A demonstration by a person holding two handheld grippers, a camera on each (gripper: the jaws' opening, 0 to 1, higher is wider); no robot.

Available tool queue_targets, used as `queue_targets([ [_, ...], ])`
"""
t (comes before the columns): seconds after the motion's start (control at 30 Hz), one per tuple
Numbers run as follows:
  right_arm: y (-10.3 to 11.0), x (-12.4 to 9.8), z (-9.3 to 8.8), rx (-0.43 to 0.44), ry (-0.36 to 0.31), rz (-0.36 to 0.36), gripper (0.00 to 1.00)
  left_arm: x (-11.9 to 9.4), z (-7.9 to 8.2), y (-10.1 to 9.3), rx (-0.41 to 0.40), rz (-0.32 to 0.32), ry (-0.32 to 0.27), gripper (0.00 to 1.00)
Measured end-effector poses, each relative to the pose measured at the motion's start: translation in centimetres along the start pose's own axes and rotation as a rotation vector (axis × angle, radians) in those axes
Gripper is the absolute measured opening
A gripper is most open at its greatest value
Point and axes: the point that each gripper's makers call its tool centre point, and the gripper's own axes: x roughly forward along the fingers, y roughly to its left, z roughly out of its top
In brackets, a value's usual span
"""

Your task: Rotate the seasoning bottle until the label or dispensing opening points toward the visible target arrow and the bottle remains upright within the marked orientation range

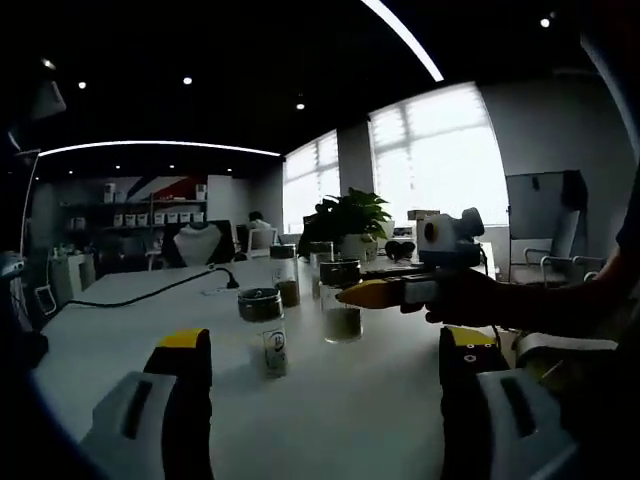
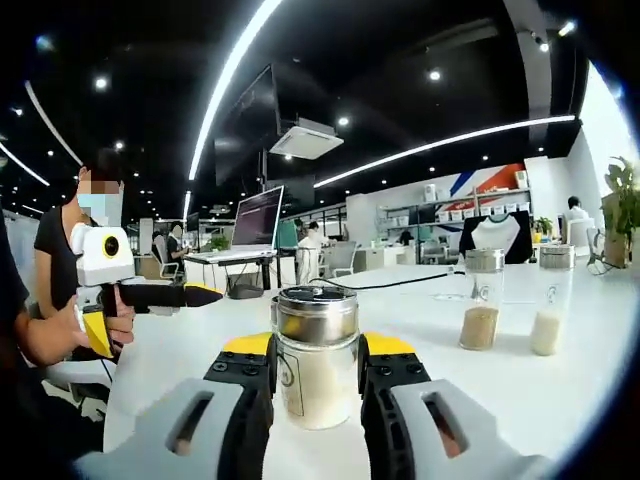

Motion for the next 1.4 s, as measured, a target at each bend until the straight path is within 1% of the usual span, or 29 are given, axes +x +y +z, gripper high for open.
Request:
queue_targets([
  [0.03, -0.5, 0.3, -0.4, 0.005, 0.013, -0.008, 0.29, 0.0, 0.1, 0.0, 0.001, -0.003, -0.001, 1.0],
  [0.13, -1.3, 0.8, -0.9, 0.024, 0.024, -0.01, 0.29, 0.0, 0.1, -0.1, 0.005, -0.009, 0.001, 1.0],
  [0.37, -2.4, 1.5, -1.7, 0.046, 0.045, -0.017, 0.29, 0.1, -0.1, -0.2, 0.021, -0.013, 0.019, 1.0],
  [0.43, -2.5, 1.6, -2.1, 0.033, 0.065, -0.025, 0.29, 0.1, -0.1, -0.2, 0.024, -0.012, 0.02, 1.0],
  [0.47, -2.7, 1.7, -1.6, 0.005, 0.043, -0.031, 0.29, 0.1, -0.1, -0.2, 0.025, -0.013, 0.02, 1.0],
  [0.5, -2.5, 1.7, -1.9, 0.014, 0.06, -0.024, 0.29, 0.1, -0.1, -0.2, 0.025, -0.012, 0.02, 1.0],
  [0.57, -2.5, 1.6, -2.0, 0.01, 0.062, -0.023, 0.29, 0.1, -0.1, -0.2, 0.026, -0.013, 0.022, 1.0],
  [0.73, -2.4, 1.8, -2.2, -0.042, 0.085, -0.022, 0.29, 0.1, -0.1, 0.0, 0.028, -0.01, 0.025, 1.0],
  [0.8, -2.5, 1.7, -2.2, -0.031, 0.091, -0.019, 0.3, 0.0, 0.0, 0.0, 0.029, -0.009, 0.023, 1.0],
  [1.4, -2.4, 1.7, -2.3, -0.037, 0.093, -0.013, 0.3, -0.1, -0.1, -0.1, 0.035, -0.01, 0.034, 1.0],
])
